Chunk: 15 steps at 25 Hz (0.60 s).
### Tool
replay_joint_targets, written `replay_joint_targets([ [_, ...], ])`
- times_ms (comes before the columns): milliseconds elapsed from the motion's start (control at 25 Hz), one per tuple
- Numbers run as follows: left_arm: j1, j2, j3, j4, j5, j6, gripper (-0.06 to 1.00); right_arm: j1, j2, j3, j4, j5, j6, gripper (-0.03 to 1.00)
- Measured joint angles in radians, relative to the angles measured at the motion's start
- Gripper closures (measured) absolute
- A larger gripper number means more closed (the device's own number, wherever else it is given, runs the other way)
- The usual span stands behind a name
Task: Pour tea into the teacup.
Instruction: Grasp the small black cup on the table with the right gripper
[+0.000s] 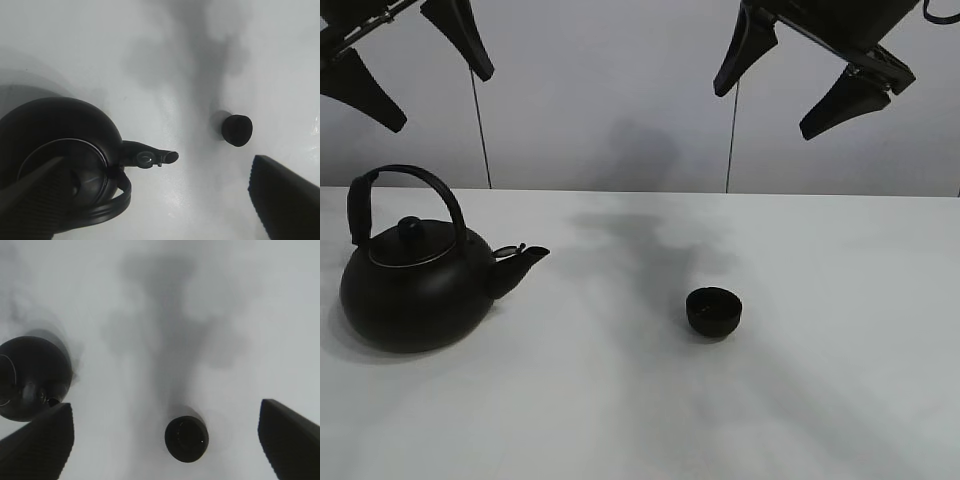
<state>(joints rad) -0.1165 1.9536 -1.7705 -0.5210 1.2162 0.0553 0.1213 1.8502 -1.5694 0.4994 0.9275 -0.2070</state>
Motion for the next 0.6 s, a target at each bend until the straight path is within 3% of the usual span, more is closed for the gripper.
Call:
replay_joint_targets([
  [280,0.000,0.000,0.000,0.000,0.000,0.000,0.25,0.025,0.002,0.000,-0.117,-0.008,-0.053,0.27],
  [600,0.000,0.000,0.000,-0.002,-0.001,0.000,0.25,0.258,0.130,-0.007,-0.404,-0.004,-0.006,0.27],
])
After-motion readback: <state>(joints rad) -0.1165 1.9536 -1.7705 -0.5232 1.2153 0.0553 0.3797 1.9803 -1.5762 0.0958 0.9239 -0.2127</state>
